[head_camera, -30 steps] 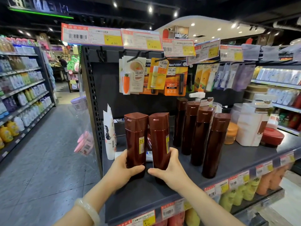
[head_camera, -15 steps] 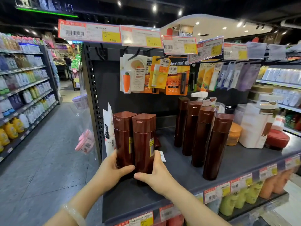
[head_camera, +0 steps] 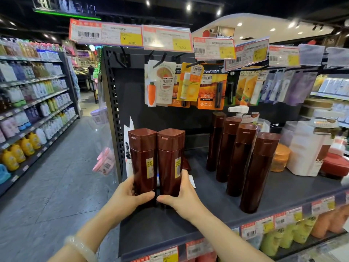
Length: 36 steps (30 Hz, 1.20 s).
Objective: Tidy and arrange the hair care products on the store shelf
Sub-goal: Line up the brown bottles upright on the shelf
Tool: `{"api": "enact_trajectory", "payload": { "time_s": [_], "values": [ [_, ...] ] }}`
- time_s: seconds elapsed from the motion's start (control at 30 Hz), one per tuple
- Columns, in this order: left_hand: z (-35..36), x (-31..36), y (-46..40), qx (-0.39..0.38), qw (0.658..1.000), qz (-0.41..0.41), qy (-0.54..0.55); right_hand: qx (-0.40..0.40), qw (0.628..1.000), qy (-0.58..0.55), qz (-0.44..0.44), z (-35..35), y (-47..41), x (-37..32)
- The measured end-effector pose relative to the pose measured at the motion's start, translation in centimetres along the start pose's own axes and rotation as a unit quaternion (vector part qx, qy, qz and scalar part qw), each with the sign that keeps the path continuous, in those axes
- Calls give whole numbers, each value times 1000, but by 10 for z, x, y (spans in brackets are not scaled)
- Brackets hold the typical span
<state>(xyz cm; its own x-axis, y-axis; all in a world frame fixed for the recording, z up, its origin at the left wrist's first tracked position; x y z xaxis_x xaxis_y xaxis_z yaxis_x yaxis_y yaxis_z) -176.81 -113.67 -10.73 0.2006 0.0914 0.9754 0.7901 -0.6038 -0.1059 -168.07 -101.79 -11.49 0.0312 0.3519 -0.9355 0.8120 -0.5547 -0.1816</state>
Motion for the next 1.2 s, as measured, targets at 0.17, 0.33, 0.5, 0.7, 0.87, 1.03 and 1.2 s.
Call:
{"api": "enact_trajectory", "payload": {
  "time_s": [0.17, 0.33, 0.5, 0.7, 0.87, 1.03, 1.2],
  "values": [
    [-1, -1, 1, 8, 999, -19, 28, -32, 999, 39, 10, -26, -10, 11],
    [-10, -5, 6, 33, 998, -31, 39, 163, 984, 61, 46, -78, -58, 16],
    [-15, -15, 8, 45, 998, -38, 23, 104, 983, 101, 115, -52, -109, 30],
    [-13, -13, 12, 98, 995, -24, 6, 102, 978, 35, 179, -36, -138, 49],
    [-32, -6, 32, 255, 965, -6, -55, 125, 974, -31, 187, -38, -138, 63],
    [-34, 7, 52, 303, 950, 38, -67, 163, 973, -109, 126, -58, -113, 46],
    [-3, 17, 58, 244, 966, 65, -59, 168, 978, -113, 55, -76, -83, 22]
  ]
}}
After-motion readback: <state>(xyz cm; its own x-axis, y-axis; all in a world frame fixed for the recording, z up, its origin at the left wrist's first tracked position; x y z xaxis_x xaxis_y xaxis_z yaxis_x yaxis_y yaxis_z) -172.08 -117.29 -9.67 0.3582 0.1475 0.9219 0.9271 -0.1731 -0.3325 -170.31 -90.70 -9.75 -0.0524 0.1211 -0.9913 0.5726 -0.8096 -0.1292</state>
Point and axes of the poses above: each hand's wrist, its own y-axis away from the middle knuckle, its own z-axis out of the palm, x = y × z, the point moved 8 cm from there along -y, towards the middle knuckle, and after that the axes turned 8 degrees about x, right-handed, at the moved point
